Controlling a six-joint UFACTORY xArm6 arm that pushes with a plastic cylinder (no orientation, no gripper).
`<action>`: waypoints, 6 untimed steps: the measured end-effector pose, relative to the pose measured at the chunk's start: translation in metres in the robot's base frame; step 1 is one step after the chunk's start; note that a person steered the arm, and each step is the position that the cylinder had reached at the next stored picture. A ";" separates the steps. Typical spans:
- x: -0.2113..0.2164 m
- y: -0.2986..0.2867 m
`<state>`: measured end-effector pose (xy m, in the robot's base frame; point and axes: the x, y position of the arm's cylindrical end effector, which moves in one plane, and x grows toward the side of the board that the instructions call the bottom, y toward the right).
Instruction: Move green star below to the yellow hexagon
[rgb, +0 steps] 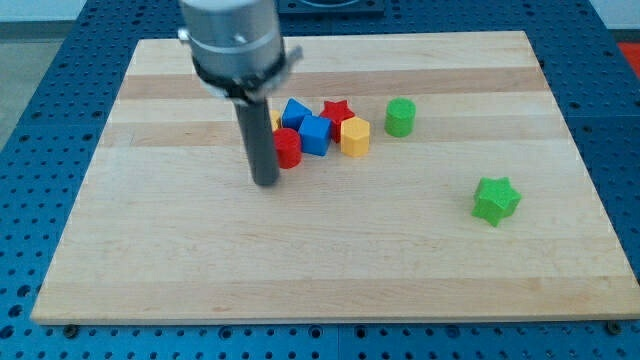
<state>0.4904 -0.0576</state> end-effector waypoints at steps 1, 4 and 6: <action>0.054 0.089; 0.037 0.264; 0.006 0.281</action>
<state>0.4969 0.2233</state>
